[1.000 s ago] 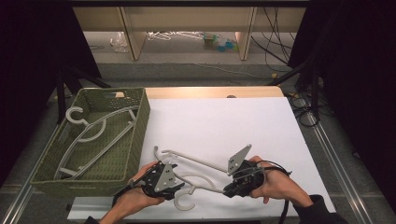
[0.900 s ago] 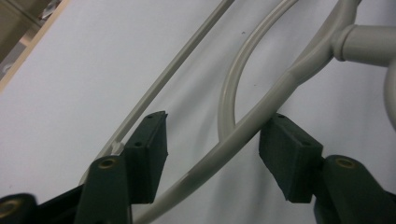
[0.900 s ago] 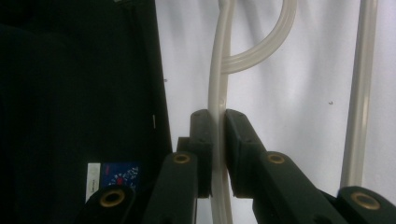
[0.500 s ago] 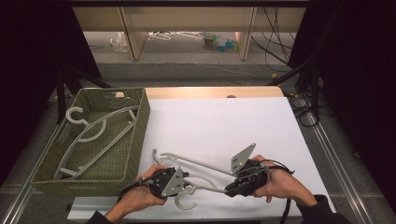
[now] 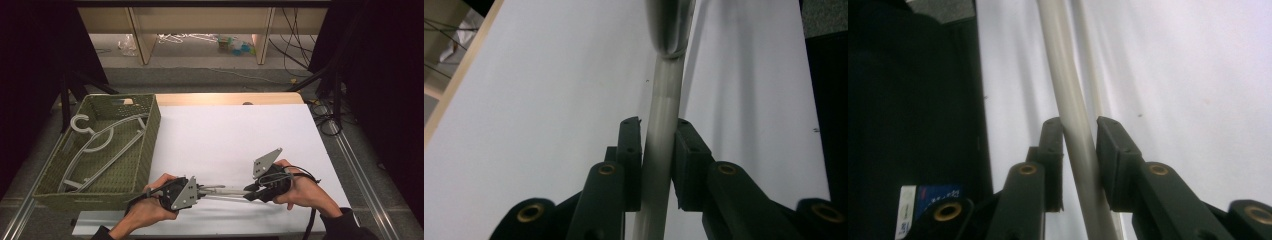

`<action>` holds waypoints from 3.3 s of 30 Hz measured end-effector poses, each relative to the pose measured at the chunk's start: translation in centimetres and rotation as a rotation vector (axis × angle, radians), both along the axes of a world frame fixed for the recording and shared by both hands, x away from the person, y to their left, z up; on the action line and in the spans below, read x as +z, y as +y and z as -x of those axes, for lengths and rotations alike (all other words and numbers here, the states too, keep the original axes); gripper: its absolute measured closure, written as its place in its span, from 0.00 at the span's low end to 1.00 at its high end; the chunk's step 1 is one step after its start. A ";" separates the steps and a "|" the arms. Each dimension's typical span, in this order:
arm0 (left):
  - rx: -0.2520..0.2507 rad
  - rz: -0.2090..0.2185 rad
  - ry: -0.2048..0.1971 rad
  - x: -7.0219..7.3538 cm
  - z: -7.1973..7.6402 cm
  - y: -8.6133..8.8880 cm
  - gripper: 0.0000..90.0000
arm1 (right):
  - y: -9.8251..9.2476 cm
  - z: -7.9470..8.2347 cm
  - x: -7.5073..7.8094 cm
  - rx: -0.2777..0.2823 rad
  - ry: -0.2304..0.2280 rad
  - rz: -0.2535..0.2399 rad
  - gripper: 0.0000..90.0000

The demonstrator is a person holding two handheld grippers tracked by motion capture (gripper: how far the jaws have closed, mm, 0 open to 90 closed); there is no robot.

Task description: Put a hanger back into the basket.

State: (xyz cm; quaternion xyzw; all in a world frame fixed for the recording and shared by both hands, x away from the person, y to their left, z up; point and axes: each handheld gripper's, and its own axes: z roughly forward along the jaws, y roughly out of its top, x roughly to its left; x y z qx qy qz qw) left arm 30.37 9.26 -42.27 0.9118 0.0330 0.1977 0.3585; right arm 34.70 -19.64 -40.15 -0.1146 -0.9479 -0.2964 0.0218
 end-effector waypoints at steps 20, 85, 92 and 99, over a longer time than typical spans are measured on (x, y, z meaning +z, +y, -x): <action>0.232 0.219 0.283 1.6 -1.0 3.0 0.88 | -0.1 -0.4 1.9 -0.333 -0.153 -0.218 0.35; 0.775 0.447 0.120 12.2 -7.4 25.2 0.88 | -1.5 2.0 -0.9 -0.420 -0.133 -0.258 0.29; 0.781 0.398 0.101 10.5 -8.4 26.8 0.88 | -1.5 2.0 -1.0 -0.419 -0.134 -0.254 0.29; 0.799 0.364 0.104 9.0 -8.5 28.1 0.88 | -1.6 1.9 -1.1 -0.418 -0.131 -0.252 0.29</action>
